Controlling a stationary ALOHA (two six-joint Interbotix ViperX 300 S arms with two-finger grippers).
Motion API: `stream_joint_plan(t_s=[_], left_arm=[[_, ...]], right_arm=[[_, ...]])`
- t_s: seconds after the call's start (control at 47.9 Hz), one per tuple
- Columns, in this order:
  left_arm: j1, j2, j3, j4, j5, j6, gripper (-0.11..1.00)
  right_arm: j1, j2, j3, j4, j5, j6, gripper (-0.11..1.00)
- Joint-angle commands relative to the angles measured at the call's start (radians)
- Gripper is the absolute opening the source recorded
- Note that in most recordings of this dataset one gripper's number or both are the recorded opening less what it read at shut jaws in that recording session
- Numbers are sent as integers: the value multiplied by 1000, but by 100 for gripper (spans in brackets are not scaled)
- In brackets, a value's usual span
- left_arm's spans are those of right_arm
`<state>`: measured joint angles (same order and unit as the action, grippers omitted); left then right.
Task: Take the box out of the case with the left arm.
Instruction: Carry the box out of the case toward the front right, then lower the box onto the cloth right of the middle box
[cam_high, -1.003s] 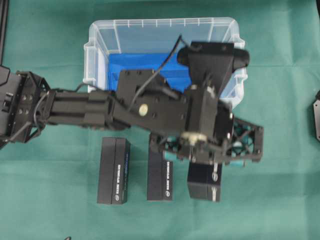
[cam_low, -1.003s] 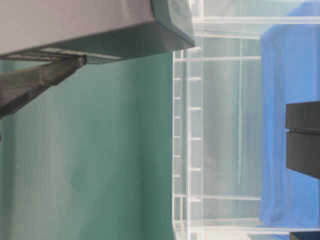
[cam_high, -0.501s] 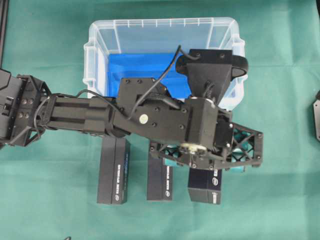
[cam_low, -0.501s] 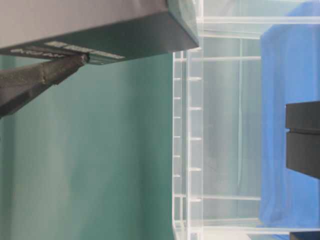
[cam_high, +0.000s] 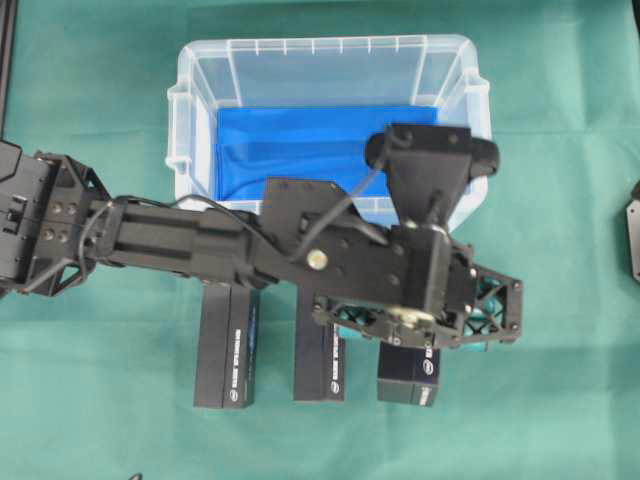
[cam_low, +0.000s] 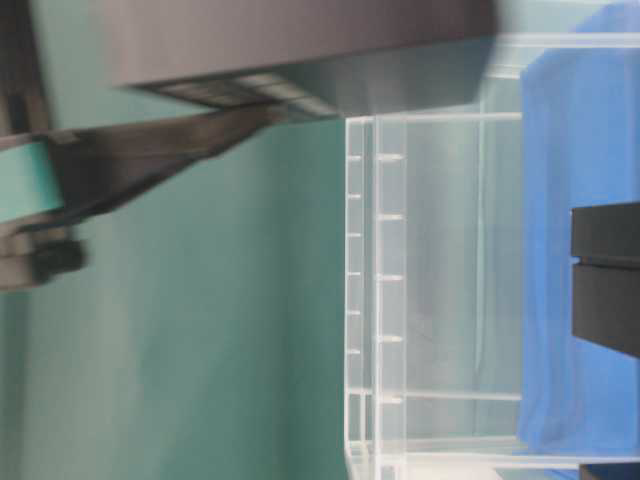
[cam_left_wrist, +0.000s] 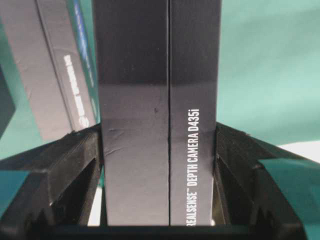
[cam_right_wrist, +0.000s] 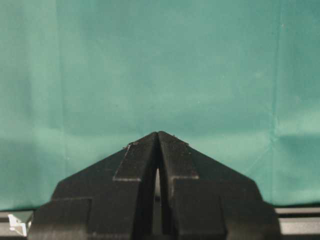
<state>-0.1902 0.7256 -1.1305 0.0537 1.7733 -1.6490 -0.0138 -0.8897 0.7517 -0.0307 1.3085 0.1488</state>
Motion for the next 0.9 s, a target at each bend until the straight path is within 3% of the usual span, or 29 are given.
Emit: stream_joint_plan(t_s=[0.0,0.292,0.522,0.668,0.877], left_arm=[[-12,-63,46,9,-44,-3,60],[-29,-175,379,31,-235,-67,60],[-32,-272,663,57,-485,-149,60],[-34,-281,733,74,-565,-163,60],[-34,-259,732,121,-580,-164,60]], right_arm=[[-2,5,-26,2,-2,2,7],[-2,6,-25,2,-2,2,7],[0,8,-23,2,-3,2,7],[-2,9,-23,2,-5,2,7],[0,9,-23,2,-6,3,7]])
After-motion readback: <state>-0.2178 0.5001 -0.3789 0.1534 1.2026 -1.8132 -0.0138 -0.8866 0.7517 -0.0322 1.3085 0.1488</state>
